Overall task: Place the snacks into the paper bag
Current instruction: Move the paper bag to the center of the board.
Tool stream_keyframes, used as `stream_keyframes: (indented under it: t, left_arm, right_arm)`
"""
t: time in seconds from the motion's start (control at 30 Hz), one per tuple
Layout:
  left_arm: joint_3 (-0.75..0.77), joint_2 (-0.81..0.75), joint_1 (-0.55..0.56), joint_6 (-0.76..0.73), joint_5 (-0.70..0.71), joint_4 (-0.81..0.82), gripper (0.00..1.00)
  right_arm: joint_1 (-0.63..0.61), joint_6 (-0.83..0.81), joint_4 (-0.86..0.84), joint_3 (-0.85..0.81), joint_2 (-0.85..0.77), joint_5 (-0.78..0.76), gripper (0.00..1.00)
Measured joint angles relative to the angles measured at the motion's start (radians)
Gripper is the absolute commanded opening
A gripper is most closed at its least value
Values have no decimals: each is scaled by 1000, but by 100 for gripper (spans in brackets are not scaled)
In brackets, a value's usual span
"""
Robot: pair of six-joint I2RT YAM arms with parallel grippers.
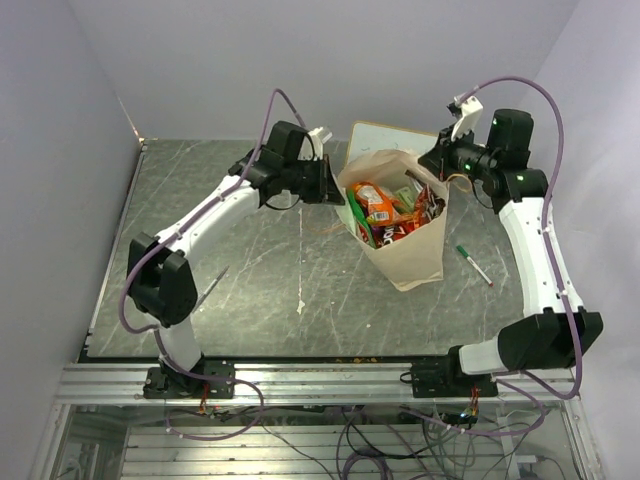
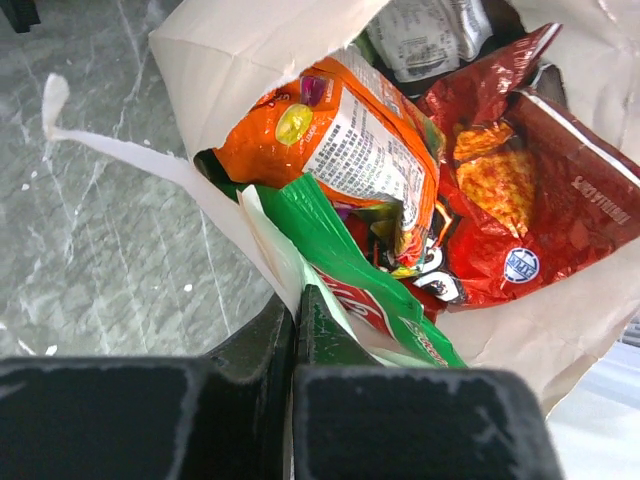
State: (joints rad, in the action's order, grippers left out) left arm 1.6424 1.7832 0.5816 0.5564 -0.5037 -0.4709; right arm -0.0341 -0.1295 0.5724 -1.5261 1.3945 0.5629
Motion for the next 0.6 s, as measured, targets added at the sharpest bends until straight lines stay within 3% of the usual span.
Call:
stream_keyframes:
  t: [0.3, 0.6]
  left_arm:
    - [-20, -181, -80, -11, 7, -84, 7]
    - [-38, -307, -209, -64, 50, -142, 7]
  right_arm:
    - [-132, 50, -45, -40, 69, 10, 0]
    - [-282, 127, -89, -175, 257, -22, 0]
